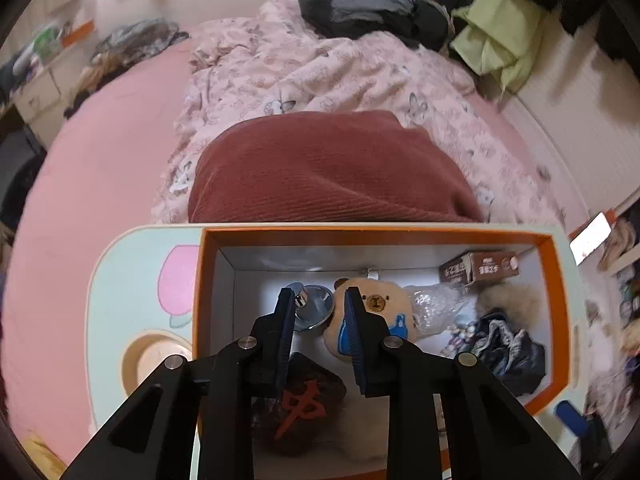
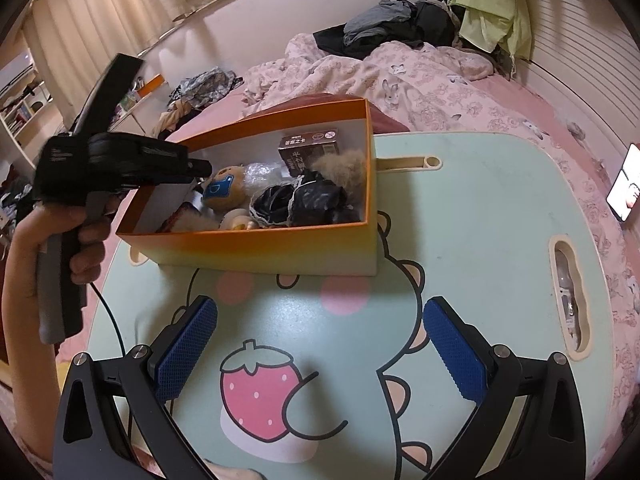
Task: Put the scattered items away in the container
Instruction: 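Grasp silver metal piece in box with left tool, set it on table while right tool reaches into box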
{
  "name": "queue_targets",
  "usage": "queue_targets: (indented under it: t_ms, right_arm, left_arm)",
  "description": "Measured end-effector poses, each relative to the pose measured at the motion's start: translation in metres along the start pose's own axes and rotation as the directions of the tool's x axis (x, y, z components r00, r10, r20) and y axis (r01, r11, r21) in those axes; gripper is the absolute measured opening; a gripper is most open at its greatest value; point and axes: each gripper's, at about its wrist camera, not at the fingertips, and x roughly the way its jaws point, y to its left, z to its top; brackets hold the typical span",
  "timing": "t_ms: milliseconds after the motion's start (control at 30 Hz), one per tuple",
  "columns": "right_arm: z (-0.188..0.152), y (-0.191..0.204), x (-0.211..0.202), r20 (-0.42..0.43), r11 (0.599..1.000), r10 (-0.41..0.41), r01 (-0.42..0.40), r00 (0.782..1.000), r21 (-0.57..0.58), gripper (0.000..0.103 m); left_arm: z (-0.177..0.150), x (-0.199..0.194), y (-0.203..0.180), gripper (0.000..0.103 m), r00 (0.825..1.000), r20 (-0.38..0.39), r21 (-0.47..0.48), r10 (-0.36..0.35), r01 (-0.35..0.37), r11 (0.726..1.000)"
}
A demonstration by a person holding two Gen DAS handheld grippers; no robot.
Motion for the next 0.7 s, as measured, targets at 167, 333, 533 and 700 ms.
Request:
queue_targets:
  t_ms: [167,333,533,700]
  right_arm:
    - [0.0,0.002,0.002,-0.005,1.0,0.006,-0.006,1.0,0.006,0.103]
    - [0.001,0.002,0.002,-0.004,1.0,0.003,-0.003,1.0,0.005,0.103]
    - [0.002,-0.003,-0.002,0.003,1.0,0.002,-0.002,1.0,0.018,0.103]
    - [0.003,-0.005,-0.003,0.008,1.0,0.002,-0.002,1.0,0.024,0.103]
  left_arm:
    - [-0.001,0.006,-0.013,0.028,0.994,0.016,0.083,0.108,-0.109,0.991]
    - [-0.011,0.017,-0.029,0.028,0.978,0.023,0.194,0.207,-0.208,0.959]
    - [-0.014,0.019,-0.03,0.023,0.965,0.033,0.242,0.26,-0.26,0.935]
    - [-0.012,0.002,-0.017,0.023,0.987,0.042,0.18,0.155,-0.16,0.971]
